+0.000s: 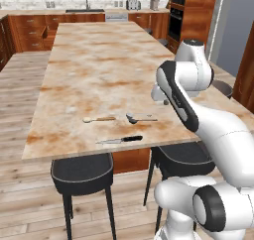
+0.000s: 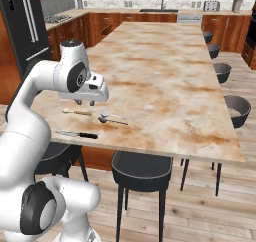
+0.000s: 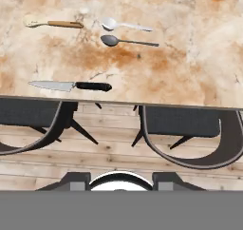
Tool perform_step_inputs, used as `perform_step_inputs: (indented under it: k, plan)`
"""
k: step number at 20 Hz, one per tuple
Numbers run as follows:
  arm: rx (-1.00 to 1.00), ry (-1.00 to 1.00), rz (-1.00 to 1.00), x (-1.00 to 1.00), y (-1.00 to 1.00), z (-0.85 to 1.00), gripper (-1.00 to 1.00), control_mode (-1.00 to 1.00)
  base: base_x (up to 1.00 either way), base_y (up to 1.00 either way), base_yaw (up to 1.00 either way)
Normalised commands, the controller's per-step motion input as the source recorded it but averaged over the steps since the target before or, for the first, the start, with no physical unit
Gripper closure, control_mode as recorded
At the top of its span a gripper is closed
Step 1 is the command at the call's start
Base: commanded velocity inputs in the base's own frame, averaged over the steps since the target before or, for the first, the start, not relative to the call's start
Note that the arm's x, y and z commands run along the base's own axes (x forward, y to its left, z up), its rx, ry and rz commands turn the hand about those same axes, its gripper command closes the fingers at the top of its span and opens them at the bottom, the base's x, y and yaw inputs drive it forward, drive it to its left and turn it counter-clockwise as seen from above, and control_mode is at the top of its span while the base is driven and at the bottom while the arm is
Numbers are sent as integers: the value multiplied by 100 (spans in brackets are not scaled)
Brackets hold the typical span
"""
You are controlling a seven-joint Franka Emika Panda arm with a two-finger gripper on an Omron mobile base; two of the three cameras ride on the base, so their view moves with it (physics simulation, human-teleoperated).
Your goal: Pick up the metallic utensils from the counter and place them in the open drawer. Make sure not to pick up any wooden utensils.
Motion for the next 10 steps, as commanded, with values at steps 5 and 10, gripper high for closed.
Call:
perform_step_inputs:
  k: [5,10]
  plan:
    - [0,0,3,-7,4,-14,-100,-100,0,0,0]
    - [-14,7,26,-5,6,-31,-100,-100,0,0,0]
